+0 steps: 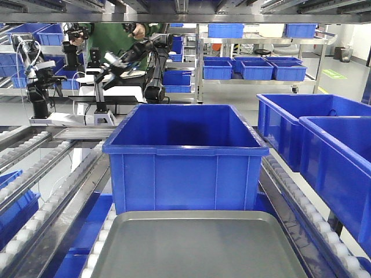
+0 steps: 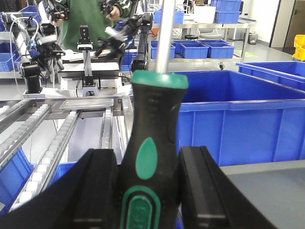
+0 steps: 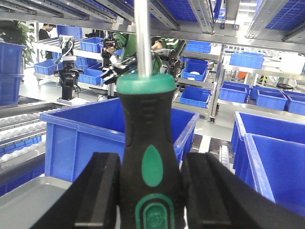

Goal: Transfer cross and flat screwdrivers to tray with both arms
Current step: 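Stop in front of the grey metal tray below the blue bin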

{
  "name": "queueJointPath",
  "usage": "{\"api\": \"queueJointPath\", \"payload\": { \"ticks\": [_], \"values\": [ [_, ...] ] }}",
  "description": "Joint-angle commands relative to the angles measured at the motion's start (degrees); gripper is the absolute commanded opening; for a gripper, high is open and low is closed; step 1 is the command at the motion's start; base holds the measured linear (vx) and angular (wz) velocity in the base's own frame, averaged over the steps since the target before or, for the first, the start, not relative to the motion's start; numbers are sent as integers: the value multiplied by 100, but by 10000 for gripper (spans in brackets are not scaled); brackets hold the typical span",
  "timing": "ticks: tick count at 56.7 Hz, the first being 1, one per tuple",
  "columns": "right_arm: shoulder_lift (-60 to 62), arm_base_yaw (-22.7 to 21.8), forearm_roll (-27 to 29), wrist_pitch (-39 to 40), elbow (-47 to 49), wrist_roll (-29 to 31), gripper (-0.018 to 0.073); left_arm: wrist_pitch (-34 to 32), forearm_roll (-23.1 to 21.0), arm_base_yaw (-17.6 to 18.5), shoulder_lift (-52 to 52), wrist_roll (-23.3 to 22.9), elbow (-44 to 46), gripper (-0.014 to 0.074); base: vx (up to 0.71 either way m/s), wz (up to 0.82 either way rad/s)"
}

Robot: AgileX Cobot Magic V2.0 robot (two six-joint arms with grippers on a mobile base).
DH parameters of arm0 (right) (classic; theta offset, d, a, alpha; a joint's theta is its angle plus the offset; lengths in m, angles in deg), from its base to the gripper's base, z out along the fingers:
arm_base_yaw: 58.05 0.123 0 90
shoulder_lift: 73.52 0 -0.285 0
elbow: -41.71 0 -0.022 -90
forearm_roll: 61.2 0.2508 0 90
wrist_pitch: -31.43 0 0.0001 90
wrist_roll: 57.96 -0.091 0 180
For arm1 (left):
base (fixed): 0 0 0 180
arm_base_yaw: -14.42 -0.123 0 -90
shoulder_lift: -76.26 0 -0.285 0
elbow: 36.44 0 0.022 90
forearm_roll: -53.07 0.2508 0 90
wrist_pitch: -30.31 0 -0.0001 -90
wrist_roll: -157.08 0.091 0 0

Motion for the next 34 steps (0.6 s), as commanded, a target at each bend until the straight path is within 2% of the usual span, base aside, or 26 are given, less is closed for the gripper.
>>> {"api": "queueJointPath", "payload": {
  "ticks": [1, 34],
  "values": [
    [-39, -10, 141, 449, 162, 22, -9, -580, -45, 34, -18, -9, 156, -4, 0, 0],
    [-39, -10, 141, 477, 162, 22, -9, -580, -45, 34, -18, -9, 156, -4, 0, 0]
  ]
}}
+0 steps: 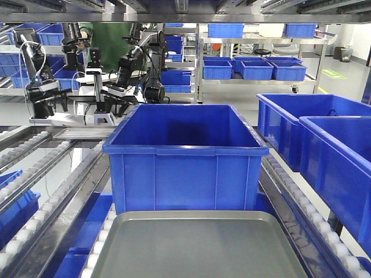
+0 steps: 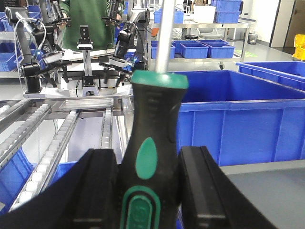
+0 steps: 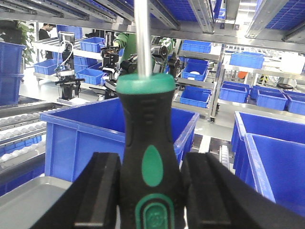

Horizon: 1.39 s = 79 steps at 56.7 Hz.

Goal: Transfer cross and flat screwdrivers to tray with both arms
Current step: 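Stop in front of the grey metal tray below the blue bin, then lower both held screwdrivers onto the grey metal tray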

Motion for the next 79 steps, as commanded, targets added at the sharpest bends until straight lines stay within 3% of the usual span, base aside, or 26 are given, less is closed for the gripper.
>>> {"api": "queueJointPath", "payload": {
  "ticks": [1, 18, 26, 35, 45, 49, 63, 79],
  "values": [
    [-39, -10, 141, 477, 162, 22, -9, -580, -45, 34, -18, -9, 156, -4, 0, 0],
    [-128, -10, 158, 358, 162, -8, -9, -537, -84, 34, -51, -35, 156, -4, 0, 0],
    [-532, -10, 158, 129, 162, -268, -9, -432, -515, 34, -423, -7, 156, -4, 0, 0],
    [-1381, -10, 158, -79, 167, -641, -9, -368, -1462, 84, -1298, 651, 162, -4, 0, 0],
    [-2466, -10, 310, -566, 325, -816, -9, -198, -3204, 384, -2670, 1802, 458, -1, 0, 0],
    [-2936, -4, 438, -869, 502, -816, -9, -52, -3663, 492, -3275, 2134, 627, -1, 0, 0],
    [-4234, 79, 947, -1293, 958, -879, -9, 550, -5215, 993, -5109, 2595, 1218, -1, 0, 0],
    [-5435, 1067, 1245, -1113, 1445, -1043, -9, 598, -6161, 1581, -6270, 2943, 2060, -1, 0, 0]
  ]
}}
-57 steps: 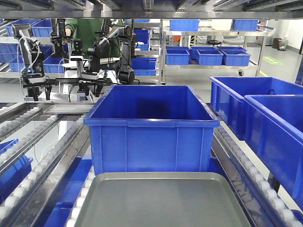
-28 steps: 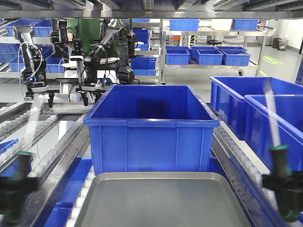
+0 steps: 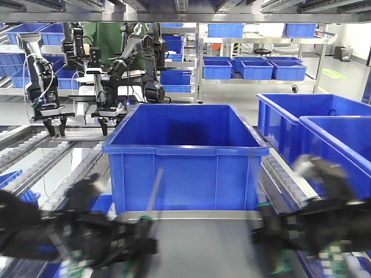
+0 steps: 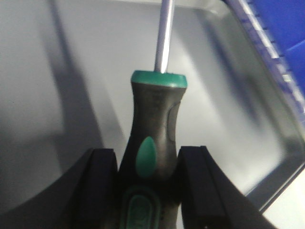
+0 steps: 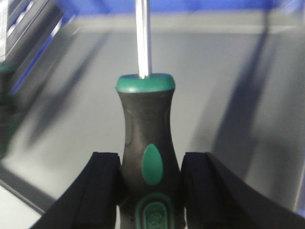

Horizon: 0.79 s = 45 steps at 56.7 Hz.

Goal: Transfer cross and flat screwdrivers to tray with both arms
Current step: 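Lower both held screwdrivers onto the grey metal tray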

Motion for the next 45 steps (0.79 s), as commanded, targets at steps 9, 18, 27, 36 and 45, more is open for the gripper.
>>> {"api": "queueJointPath", "payload": {
  "ticks": [9, 18, 27, 36, 45],
  "values": [
    [-480, 322, 587, 542, 479, 12, -9, -259, -589, 295, -360, 150, 789, 4, 0, 0],
    [-633, 322, 822, 535, 491, 12, 10, -335, -600, 333, -547, 149, 948, 33, 0, 0],
    [-635, 322, 802, 520, 491, 12, 100, -533, -583, 333, -546, 149, 957, 129, 0, 0],
    [-635, 322, 784, 423, 491, 17, 272, -475, -578, 333, -546, 149, 957, 290, 0, 0],
    [-635, 322, 784, 327, 491, 38, 439, -318, -572, 333, -546, 149, 957, 443, 0, 0]
  ]
}}
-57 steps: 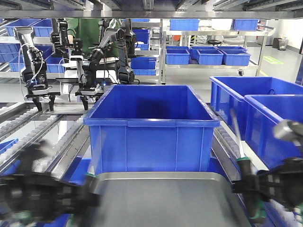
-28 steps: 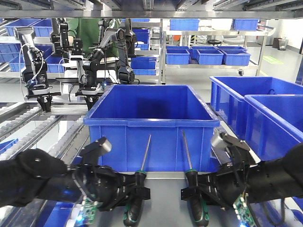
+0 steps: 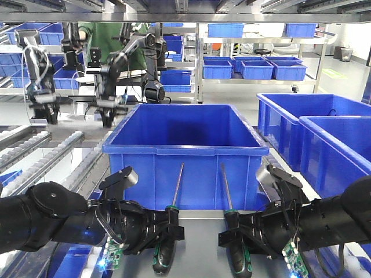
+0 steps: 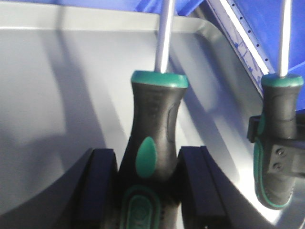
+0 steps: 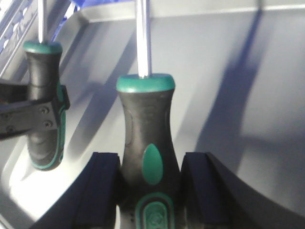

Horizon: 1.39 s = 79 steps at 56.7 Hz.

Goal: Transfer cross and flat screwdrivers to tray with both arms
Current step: 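Open both grippers and lift them away from the tray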

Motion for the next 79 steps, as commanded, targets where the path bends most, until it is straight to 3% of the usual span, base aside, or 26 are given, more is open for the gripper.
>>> {"api": "queueJointPath", "payload": {
  "ticks": [1, 8, 20, 24, 29, 34, 36, 46, 50, 55, 62, 67, 79],
  "values": [
    [225, -6, 229, 32, 208, 51, 456, 37, -278, 37, 282, 2, 217, 452, 0, 0],
    [252, -6, 216, -28, 232, 69, 529, 155, -260, 37, 288, 2, 217, 503, 0, 0],
    [496, -18, 20, -45, 243, 80, 505, 450, 198, 37, 456, 8, 217, 454, 0, 0],
    [718, -89, -227, -45, 243, 55, 446, 640, 636, 37, 620, -46, 217, 379, 0, 0],
    [1072, -272, -553, -92, 243, -79, 300, 800, 1322, 37, 936, -324, 217, 191, 0, 0],
    [1603, -550, -952, -154, 243, -191, 60, 821, 2063, 37, 1327, -576, 217, -13, 0, 0],
    [1805, -663, -1131, -162, 243, -202, -17, 797, 2332, 37, 1532, -678, 217, -10, 0, 0],
    [3065, -973, -1937, -126, 223, 113, -12, 367, 3747, 37, 2706, -1223, -136, -5, 0, 0],
    [3568, -973, -2085, -65, 223, 397, -11, -14, 4101, 37, 3268, -1270, -574, -4, 0, 0],
    [4331, -962, -1907, 490, -77, 661, -10, -605, 4228, 37, 4205, -1303, -1355, -3, 0, 0],
    [5382, -962, -1712, 1561, -1006, 667, -10, -1373, 4228, 37, 5430, -1452, -2571, -1, 0, 0],
    [6086, -962, -1722, 1905, -1698, 636, -9, -1803, 4401, 37, 6334, -1395, -3300, -1, 0, 0],
    [6967, -962, -1726, 2682, -2869, 623, -9, -2579, 4528, 37, 7346, -1390, -4156, -1, 0, 0]
  ]
}}
